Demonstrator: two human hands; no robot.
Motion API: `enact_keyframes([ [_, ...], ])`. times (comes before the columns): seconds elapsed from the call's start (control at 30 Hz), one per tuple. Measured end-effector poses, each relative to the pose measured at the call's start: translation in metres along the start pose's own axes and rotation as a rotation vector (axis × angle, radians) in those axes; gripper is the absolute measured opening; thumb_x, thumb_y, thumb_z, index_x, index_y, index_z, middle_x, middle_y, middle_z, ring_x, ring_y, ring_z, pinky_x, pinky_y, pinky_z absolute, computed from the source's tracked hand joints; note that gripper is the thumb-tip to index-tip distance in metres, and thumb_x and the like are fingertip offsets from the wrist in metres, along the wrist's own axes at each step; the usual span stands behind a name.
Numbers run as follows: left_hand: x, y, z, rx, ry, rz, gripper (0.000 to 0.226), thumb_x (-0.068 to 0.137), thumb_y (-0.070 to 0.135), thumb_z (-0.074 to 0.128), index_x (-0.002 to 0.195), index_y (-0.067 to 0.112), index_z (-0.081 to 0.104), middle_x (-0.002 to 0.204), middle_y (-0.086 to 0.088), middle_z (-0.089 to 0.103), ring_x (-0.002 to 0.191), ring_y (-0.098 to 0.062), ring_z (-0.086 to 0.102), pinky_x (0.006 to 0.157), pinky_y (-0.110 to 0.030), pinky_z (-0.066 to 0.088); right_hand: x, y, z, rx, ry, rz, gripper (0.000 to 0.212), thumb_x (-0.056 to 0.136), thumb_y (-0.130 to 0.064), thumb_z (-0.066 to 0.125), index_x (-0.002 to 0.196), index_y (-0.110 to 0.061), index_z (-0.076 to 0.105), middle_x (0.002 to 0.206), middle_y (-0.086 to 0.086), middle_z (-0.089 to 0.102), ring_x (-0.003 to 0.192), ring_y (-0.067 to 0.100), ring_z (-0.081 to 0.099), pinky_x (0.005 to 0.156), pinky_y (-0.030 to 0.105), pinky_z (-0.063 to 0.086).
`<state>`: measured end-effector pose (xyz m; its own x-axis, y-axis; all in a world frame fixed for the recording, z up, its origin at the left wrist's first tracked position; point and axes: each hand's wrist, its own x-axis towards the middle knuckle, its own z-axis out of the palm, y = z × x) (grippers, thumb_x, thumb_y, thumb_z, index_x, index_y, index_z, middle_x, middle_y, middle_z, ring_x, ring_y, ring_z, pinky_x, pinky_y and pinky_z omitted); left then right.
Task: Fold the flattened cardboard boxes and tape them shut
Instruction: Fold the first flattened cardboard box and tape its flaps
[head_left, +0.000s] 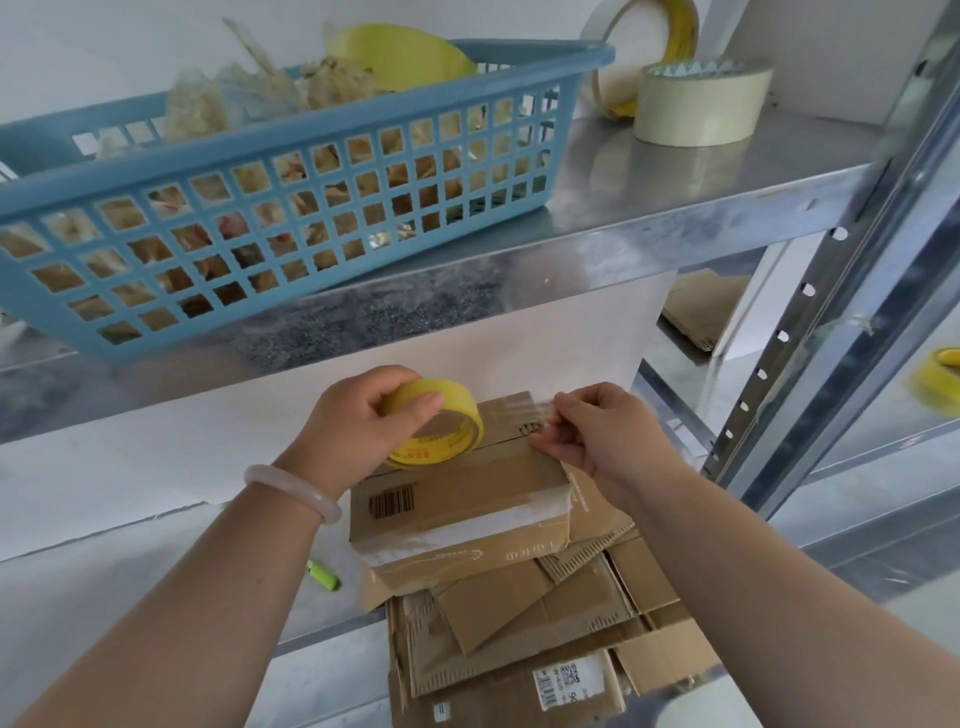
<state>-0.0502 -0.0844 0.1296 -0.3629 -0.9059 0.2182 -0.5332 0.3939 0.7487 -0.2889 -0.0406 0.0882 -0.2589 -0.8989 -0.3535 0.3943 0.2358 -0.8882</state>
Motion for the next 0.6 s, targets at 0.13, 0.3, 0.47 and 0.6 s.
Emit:
enact_keyframes([
  [0.13,0.005,0.004,0.004,0.136,-0.020,0.015,0.036,0.072,0.073,0.053,0.088,0.043,0.064,0.079,0.020,0.066,0.073,-0.001,0.061,0.061,-0.021,0.045,0.005,-0.005,-0.011,0.043,0.019,0.009,0.006,0.096,-0.006,0.059,0.096,-0.002,0.056,0.059,0.006,0.062,0.052,0.013,0.064,0.068,0.040,0.061],
  [0.3,0.014,0.012,0.013,0.217,-0.034,-0.014,0.045,0.065,0.080,0.051,0.088,0.043,0.063,0.078,0.022,0.065,0.074,0.005,0.060,0.060,-0.020,0.045,0.011,0.000,-0.032,0.141,-0.013,0.061,0.005,0.096,-0.005,0.059,0.096,-0.001,0.057,0.059,0.005,0.060,0.049,0.013,0.058,0.065,0.042,0.060],
  [0.47,0.018,0.013,0.017,0.244,-0.048,0.017,0.041,0.065,0.079,0.052,0.089,0.047,0.061,0.081,0.027,0.064,0.074,0.004,0.060,0.057,-0.018,0.042,0.015,0.030,-0.031,0.167,-0.050,0.184,0.007,0.095,-0.008,0.062,0.092,-0.003,0.058,0.060,0.004,0.061,0.051,0.013,0.056,0.054,0.031,0.056],
  [0.6,0.020,0.012,0.020,0.253,-0.052,0.021,0.039,0.065,0.077,0.053,0.090,0.049,0.060,0.081,0.028,0.063,0.074,0.005,0.059,0.057,-0.018,0.043,0.021,0.047,-0.024,0.102,-0.039,0.230,0.015,0.092,-0.012,0.067,0.102,-0.003,0.061,0.075,0.007,0.067,0.065,0.017,0.059,0.055,0.028,0.050],
])
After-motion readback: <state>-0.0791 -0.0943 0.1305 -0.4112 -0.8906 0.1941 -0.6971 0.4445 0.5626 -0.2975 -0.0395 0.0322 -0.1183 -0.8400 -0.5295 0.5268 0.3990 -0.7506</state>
